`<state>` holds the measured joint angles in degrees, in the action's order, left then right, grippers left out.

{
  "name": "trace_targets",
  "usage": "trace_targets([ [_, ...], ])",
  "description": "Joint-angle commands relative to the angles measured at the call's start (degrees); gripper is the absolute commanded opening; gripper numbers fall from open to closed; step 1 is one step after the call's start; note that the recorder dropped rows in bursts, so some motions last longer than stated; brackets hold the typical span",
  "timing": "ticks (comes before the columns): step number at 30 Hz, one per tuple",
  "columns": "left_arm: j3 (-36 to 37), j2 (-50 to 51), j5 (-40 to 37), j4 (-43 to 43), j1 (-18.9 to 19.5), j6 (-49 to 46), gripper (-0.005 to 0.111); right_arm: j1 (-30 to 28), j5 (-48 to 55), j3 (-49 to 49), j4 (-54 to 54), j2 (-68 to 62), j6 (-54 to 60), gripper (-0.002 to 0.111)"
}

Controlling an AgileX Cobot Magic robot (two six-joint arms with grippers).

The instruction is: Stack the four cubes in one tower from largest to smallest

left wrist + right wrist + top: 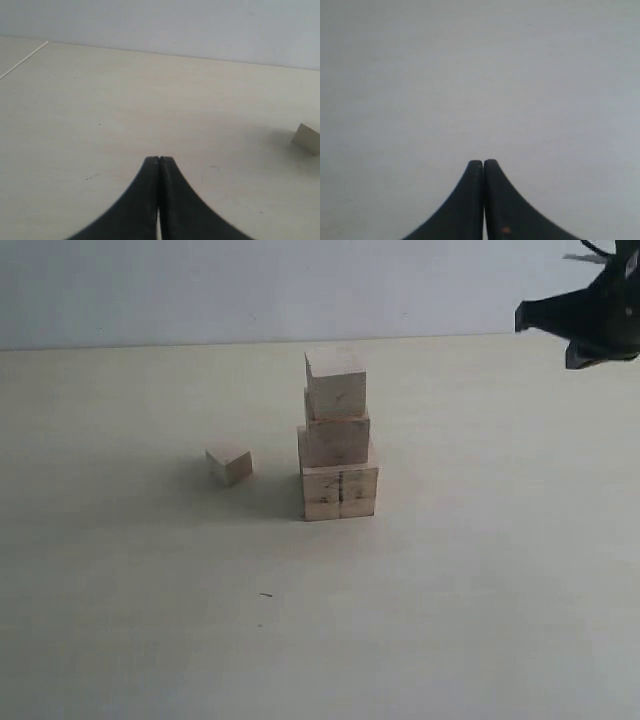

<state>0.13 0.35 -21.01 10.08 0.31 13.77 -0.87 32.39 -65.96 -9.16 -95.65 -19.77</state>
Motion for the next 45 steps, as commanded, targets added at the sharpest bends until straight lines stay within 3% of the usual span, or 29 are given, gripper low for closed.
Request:
trace_targets([
  [1,-0.1,-0.4,0.1,0.3,-0.3,-0.3,0.0,-0.1,-27.3,17.3,2.0,9.5,0.0,0.0],
  [5,-0.1,-0.4,0.1,0.3,-0.3,-0.3,0.0,-0.1,-39.7,28.7,2.2,16.8,0.0,0.0],
  [9,-0.1,-0.4,0.2,0.3,-0.3,-5.1,0.0,-0.1,-38.8,35.8,-0.9,32.0,0.7,0.0],
  [13,-0.1,-0.4,0.3,0.3,-0.3,-5.1,0.0,-0.1,-37.8,36.0,-2.4,49.9,6.4,0.0],
  [16,-0.1,-0.4,0.3,0.3,-0.3,-5.1,0.0,-0.1,-33.6,40.5,-2.4,54.9,8.7,0.0],
  [19,-0.1,-0.4,0.3,0.3,-0.3,-5.9,0.0,-0.1,-36.7,47.2,-1.6,54.8,6.7,0.0],
  [22,-0.1,-0.4,1.8,0.1,-0.3,-8.9,0.0,-0.1,-49.2,55.0,2.9,52.8,4.6,0.0],
  [24,-0.1,-0.4,6.0,-0.8,-0.3,-7.7,0.0,-0.1,-52.9,56.3,8.7,49.5,12.3,0.0],
  [29,-0.1,-0.4,15.0,-0.8,-0.3,5.7,0.0,-0.1,-57.3,56.3,28.9,39.4,34.0,0.0],
  [32,-0.1,-0.4,18.4,-0.8,-0.3,10.1,0.0,-0.1,-62.0,56.3,36.3,33.6,39.9,0.0],
  [45,-0.1,-0.4,23.2,-0.8,-0.3,18.3,0.0,-0.1,-59.9,56.3,37.2,29.9,39.6,0.0],
])
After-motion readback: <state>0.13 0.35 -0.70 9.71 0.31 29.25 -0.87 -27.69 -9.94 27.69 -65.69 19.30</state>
